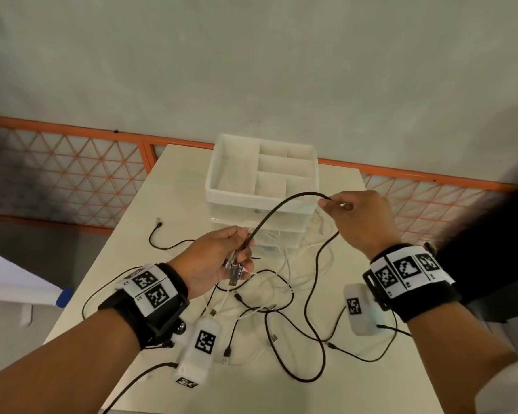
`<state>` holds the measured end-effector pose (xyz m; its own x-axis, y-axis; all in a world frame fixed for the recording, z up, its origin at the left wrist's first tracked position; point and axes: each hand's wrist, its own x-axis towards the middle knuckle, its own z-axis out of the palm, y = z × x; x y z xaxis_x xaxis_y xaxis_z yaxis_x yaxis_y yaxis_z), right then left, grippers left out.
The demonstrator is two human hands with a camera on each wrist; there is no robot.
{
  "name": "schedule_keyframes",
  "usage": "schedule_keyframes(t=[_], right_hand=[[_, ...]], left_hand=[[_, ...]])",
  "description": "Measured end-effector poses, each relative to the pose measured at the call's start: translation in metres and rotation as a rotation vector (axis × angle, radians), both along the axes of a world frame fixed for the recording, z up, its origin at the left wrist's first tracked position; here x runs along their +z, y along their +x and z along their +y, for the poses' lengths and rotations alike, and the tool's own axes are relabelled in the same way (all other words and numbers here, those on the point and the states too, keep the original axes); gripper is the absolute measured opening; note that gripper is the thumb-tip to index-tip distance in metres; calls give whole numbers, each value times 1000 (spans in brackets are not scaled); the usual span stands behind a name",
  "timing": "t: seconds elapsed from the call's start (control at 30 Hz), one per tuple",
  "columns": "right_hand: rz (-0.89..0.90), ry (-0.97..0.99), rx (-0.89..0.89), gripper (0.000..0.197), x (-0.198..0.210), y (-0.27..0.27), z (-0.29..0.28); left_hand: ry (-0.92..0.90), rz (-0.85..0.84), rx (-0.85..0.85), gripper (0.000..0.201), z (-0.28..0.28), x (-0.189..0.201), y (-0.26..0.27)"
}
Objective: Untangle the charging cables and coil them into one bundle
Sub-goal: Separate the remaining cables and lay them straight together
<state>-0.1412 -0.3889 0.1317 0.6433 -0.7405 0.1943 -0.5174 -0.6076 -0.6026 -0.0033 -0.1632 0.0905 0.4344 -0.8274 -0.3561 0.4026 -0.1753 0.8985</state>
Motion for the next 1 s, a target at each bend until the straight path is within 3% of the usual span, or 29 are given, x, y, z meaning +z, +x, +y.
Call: schedule_keyframes(t=[0.17, 0.27, 0.33, 0.4, 0.5, 0.6, 0.7, 0.8, 0.87, 0.93, 1.0], right_hand=[[-60, 82, -123, 28, -14, -2, -9], [260, 74, -144, 29, -51, -16, -24], [472, 173, -166, 33, -83, -33, -33], [507, 349, -252, 36, -105, -44, -39], [352, 396, -267, 45, -90, -37, -50], [-56, 356, -152, 37, -18, -15, -53], [-404, 236, -34, 41, 44, 3, -45], [-416, 118, 44, 38, 56, 10, -40], [-492, 132, 66, 21, 54, 13, -41], [-524, 118, 88, 15, 44, 16, -43], [-436, 62, 101, 12, 20, 14, -49]], left_hand=[[38, -19, -64, 23, 5, 2, 1], [-71, -20, 84, 22, 4, 22, 15], [-176, 0, 181, 22, 7, 42, 29], [-221, -72, 236, 16, 12, 56, 40], [-97, -263, 272, 14, 16, 54, 45], [80, -294, 286, 21, 13, 34, 42], [167, -278, 284, 24, 9, 19, 37], [191, -233, 319, 25, 6, 16, 35], [210, -227, 343, 27, 7, 17, 36], [203, -217, 346, 28, 9, 17, 38], [180, -208, 333, 29, 11, 17, 38]])
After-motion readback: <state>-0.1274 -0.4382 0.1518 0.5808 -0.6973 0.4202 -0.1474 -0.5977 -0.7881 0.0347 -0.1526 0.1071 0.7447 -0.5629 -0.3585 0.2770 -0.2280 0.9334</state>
